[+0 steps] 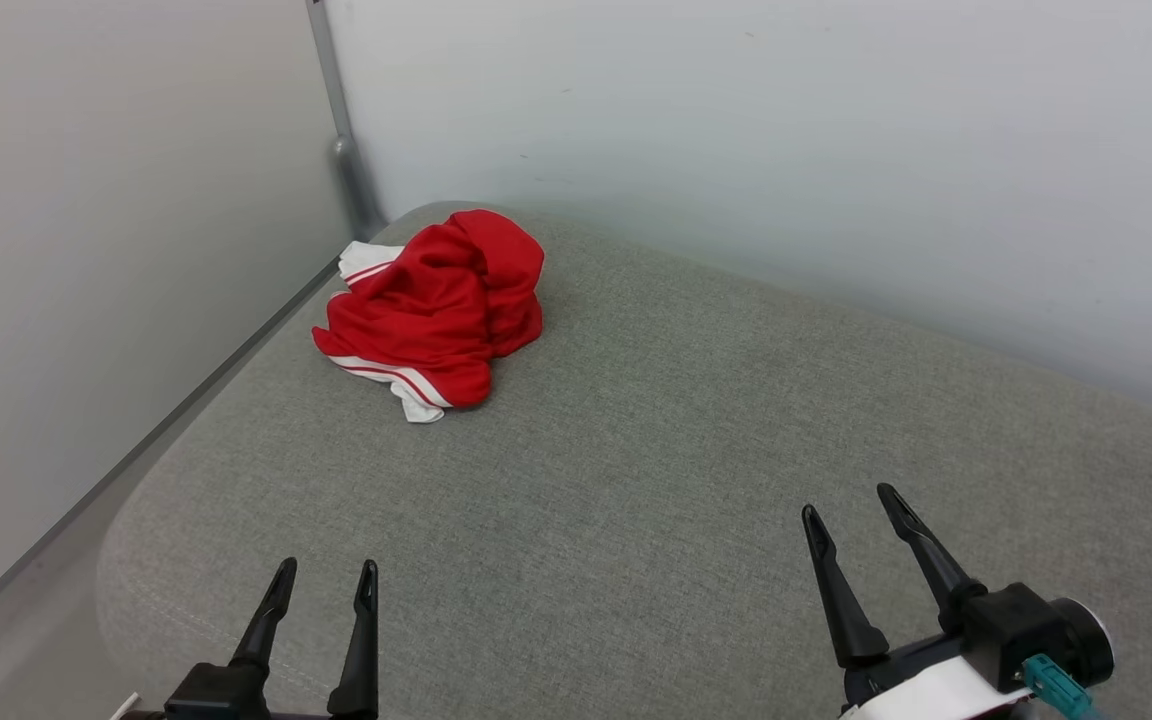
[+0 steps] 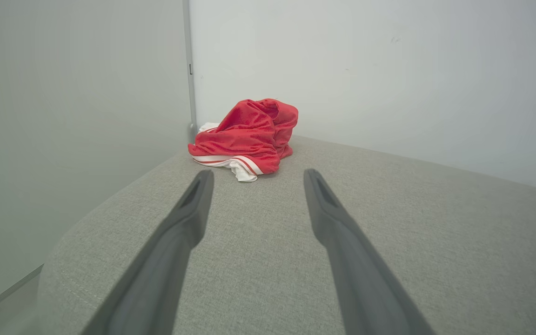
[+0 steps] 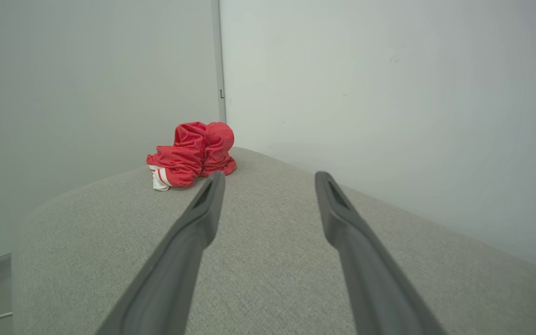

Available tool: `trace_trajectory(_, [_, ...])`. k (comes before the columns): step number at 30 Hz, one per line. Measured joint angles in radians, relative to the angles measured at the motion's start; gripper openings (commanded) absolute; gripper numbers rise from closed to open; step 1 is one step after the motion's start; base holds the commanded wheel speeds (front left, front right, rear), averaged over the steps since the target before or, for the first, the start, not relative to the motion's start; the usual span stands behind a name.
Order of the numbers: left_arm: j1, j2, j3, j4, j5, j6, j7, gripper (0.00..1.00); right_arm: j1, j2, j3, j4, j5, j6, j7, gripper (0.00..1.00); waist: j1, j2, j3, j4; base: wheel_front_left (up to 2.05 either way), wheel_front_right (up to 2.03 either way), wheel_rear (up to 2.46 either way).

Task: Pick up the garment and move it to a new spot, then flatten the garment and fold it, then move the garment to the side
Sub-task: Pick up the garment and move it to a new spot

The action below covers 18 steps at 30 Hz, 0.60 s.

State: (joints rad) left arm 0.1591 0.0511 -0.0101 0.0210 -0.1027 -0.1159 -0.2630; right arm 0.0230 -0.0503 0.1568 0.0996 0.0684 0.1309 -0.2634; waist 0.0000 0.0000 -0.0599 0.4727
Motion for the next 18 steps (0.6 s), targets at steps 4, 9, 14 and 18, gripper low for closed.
trace_trajectory(4, [0.002,0.0,0.006,-0.001,-0.007,-0.003,0.0,1.0,0.0,0.0,0.003,0.0,0.0,0.0,0.0,1.0,0.0,0.0,0.005,-0.003,0.0,0.0,0.0])
trace_trajectory(9, [0.001,0.0,-0.002,0.033,-0.067,-0.007,0.0,1.0,-0.003,0.0,0.001,-0.007,-0.008,0.0,0.0,1.0,0.0,0.0,0.034,-0.016,0.0,0.0,0.0])
trace_trajectory(14, [-0.045,0.001,-0.003,0.076,-0.104,-0.01,0.0,1.0,-0.017,0.0,0.0,-0.012,-0.046,0.0,0.0,1.0,0.0,0.0,0.077,-0.041,0.0,0.0,0.0])
trace_trajectory(18, [-0.133,0.006,0.019,0.101,-0.102,-0.013,0.0,1.0,-0.046,0.0,0.001,-0.029,-0.087,0.0,0.0,1.0,0.0,0.0,0.125,-0.072,0.0,0.0,0.0])
